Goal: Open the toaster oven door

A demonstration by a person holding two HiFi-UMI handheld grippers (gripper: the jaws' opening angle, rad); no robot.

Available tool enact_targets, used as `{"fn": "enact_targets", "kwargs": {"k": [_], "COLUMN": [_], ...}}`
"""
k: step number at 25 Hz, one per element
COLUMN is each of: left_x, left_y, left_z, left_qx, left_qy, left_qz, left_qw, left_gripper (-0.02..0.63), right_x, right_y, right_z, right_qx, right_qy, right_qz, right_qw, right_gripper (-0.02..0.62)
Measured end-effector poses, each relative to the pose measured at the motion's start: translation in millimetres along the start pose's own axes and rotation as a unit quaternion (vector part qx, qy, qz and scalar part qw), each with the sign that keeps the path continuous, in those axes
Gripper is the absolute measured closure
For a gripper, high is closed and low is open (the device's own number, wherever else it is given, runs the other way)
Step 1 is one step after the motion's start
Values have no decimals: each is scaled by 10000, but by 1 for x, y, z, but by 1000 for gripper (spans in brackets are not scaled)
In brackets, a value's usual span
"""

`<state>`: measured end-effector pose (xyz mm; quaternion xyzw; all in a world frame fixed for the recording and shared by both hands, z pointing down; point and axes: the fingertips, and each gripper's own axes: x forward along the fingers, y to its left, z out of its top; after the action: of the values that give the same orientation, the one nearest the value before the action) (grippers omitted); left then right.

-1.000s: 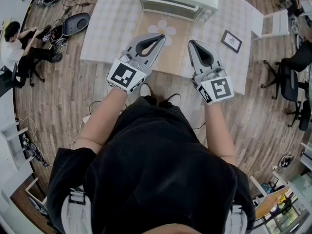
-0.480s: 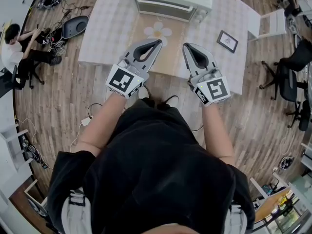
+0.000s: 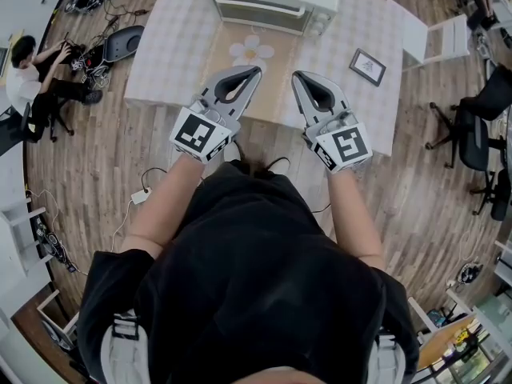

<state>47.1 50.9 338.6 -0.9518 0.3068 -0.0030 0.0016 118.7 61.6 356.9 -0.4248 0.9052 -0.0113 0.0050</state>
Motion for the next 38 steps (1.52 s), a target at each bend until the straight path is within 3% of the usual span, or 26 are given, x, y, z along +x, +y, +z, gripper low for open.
{"fn": "enact_targets", "kwargs": {"k": [12,22,31,38], "left_x": [17,28,64,86], "left_y": [8,102,204,234], "left_z": [6,-4,-29,-51], "left_qx": [-1,-46,-62,-210], "left_qy": [19,-123,69,240], "left_qz": [327,117,-436,-790], "left_qw": [9995,9998,9990,9964], "left_gripper": [594,594,594,594], "right_x": [4,91,198,233], "right_y": [-23,-39,-84,-108], "right_z": [-3,-18,-77,-117], "right_qx": [158,199,472,493], "right_qy": [2,248,1340,2259], "right_qz": [222,-15,-313,-193], "right_qw": [9996,9995,9894,9727], "right_gripper": [580,580,565,441]}}
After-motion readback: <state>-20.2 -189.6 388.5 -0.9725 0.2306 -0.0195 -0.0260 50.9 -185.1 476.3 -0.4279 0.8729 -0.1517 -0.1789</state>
